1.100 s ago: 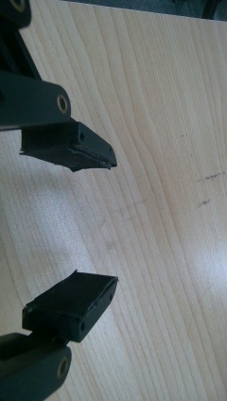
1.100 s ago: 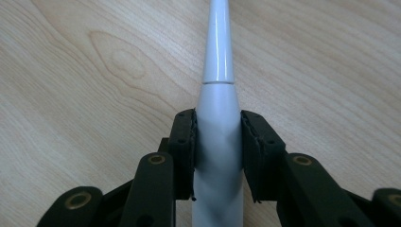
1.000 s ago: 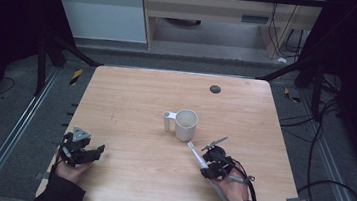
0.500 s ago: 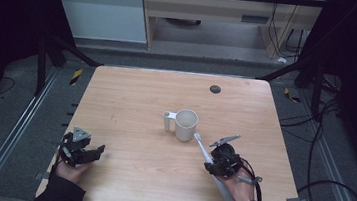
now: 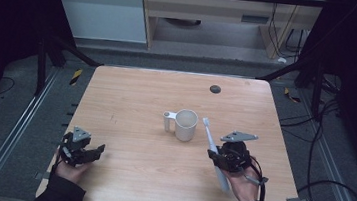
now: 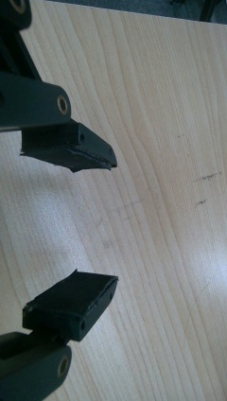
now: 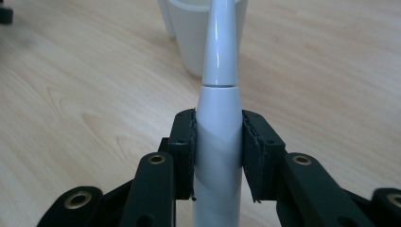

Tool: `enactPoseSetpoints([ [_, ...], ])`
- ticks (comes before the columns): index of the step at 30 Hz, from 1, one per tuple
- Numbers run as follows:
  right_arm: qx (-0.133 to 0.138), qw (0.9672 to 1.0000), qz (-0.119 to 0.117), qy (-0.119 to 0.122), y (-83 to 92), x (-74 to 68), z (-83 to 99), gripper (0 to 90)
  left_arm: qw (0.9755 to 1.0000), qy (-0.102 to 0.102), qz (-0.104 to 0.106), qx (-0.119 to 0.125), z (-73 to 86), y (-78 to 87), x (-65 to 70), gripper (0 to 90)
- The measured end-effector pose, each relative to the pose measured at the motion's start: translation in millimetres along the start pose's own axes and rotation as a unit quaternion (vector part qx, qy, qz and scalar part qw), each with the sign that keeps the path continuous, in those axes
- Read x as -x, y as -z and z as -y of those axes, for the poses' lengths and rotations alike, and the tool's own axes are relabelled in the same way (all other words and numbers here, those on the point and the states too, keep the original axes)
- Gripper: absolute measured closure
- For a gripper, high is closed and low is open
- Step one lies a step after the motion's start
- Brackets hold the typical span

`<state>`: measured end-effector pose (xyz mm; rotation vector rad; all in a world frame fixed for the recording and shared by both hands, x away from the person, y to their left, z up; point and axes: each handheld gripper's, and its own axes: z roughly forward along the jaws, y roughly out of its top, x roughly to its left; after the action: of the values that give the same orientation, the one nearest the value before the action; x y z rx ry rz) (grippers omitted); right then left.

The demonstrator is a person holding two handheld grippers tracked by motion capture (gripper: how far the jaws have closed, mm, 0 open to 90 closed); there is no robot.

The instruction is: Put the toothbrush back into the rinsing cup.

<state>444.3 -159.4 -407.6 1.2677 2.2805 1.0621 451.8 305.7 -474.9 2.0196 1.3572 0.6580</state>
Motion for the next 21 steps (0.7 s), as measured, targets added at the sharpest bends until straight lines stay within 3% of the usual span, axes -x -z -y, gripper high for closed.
enactPoseSetpoints([
  [10, 0.071, 0.9974, -0.01, -0.012, -0.1, -0.6, -21.0, 67.6, 1.0, 0.001, 0.0, 0.003, 0.1, 0.6, -0.2, 37.0],
  [21, 0.147, 0.9886, -0.021, -0.025, 4.5, -4.0, -48.7, 67.6, 1.0, 0.002, -0.002, 0.004, 0.2, 1.0, -0.7, 37.2],
])
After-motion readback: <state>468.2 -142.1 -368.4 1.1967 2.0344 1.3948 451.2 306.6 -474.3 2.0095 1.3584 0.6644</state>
